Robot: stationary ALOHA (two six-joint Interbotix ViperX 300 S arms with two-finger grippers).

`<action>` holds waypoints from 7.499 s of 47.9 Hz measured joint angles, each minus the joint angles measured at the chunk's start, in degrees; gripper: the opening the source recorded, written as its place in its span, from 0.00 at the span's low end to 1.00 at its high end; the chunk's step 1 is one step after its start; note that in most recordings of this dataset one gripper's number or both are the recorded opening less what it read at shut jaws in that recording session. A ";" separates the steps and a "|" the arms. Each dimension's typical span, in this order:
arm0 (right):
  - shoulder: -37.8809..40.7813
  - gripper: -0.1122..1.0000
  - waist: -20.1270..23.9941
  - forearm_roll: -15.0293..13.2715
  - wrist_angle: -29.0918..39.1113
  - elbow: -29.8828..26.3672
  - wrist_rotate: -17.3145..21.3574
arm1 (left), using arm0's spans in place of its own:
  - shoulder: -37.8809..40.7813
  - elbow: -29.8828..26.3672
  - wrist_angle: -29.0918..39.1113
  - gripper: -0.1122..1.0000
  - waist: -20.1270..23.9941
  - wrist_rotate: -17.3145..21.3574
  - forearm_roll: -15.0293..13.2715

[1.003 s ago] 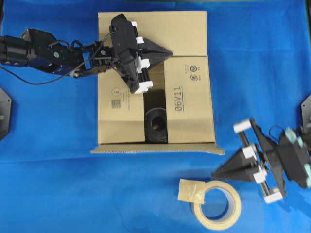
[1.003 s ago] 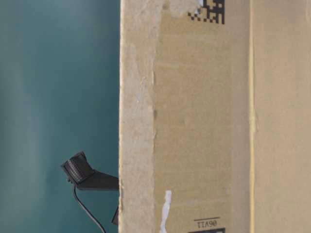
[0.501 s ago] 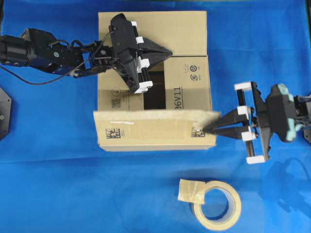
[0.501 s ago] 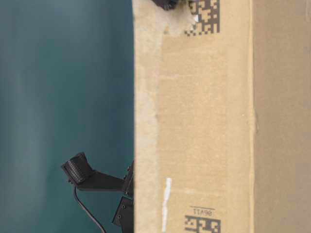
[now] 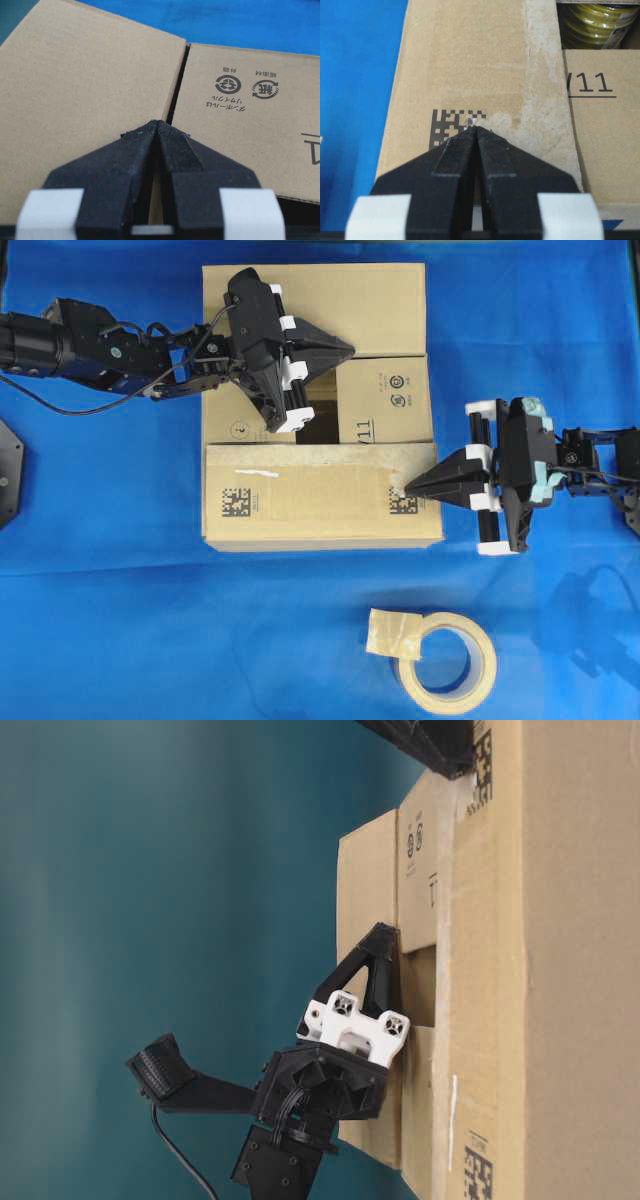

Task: Close the cardboard box.
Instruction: 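Hold the front flap down with the right gripper, raise the left gripper, then fold the back flap forward over the box with the left gripper, then press both grippers on the closed top flaps along the seam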

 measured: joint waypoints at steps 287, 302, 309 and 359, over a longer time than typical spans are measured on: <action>1.14 0.10 -7.91 0.79 -3.16 -0.09 -0.70 | -17.23 28.65 -17.93 0.10 -11.07 -11.25 0.09; 1.14 0.10 -7.91 0.79 -3.25 -0.09 -0.70 | -16.96 28.65 -18.02 0.10 -11.43 -11.25 0.00; 1.14 0.10 -7.91 0.79 -3.25 -0.09 -0.70 | -16.96 28.65 -18.02 0.10 -11.51 -11.34 -0.09; 1.14 0.10 -7.91 0.79 -3.25 -0.09 -0.70 | -16.87 28.65 -18.02 0.10 -12.22 -11.34 -0.18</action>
